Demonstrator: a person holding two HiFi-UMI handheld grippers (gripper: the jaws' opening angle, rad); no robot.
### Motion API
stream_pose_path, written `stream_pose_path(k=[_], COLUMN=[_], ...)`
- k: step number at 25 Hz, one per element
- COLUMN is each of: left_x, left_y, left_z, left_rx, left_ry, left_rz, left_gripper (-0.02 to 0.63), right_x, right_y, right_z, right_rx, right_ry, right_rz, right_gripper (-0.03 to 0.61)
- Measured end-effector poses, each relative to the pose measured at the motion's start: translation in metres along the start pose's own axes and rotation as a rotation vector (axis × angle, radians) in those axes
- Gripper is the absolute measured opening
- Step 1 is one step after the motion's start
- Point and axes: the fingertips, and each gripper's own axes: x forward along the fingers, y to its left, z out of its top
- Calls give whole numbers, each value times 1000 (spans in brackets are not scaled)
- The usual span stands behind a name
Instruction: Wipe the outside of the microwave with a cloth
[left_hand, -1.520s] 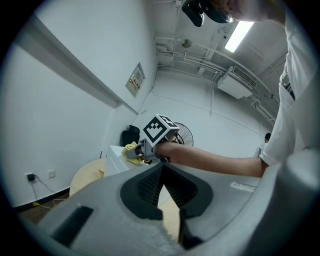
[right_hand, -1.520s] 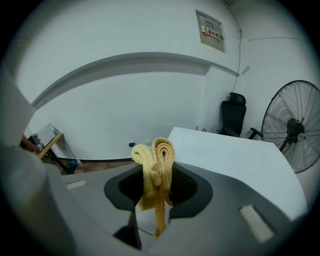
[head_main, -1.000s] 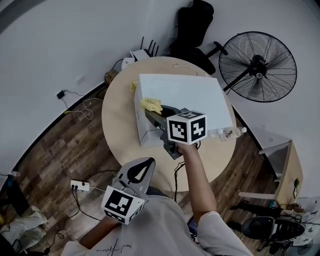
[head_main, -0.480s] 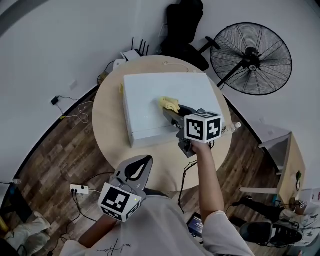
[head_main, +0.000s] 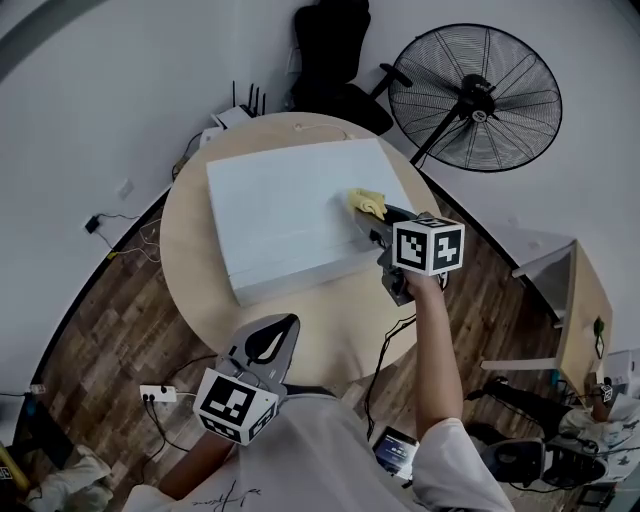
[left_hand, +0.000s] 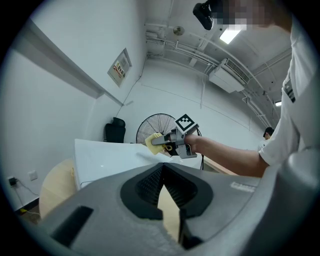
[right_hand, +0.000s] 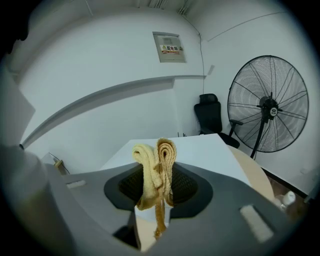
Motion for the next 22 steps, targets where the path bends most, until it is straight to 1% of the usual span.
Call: stream_pose_path(k=[5,9,13,17,22], left_x=[11,22,23,20,15], left_y=[-10,-20,-21,-16,-9], left_z=[-4,-4,-3,-3,-3], left_rx=[-9,-1,-3,-14,-29], left_ry=[16,20,21,26,20], left_rz=[-13,-17,-6,23,46], left_gripper=[-11,-11,-11,-11,-11], right_x=[-18,-33,-40,-37,-30], right_y=[-51,-95,-130,-156,-175], right_z=[1,1,-7,-16,-27], right_rx=[36,26,-16,-59,-171], right_ry=[0,11,55,114,177], right_rz=[-62,-152,-252,-327,-422], right_gripper=[132,132,132,132,132])
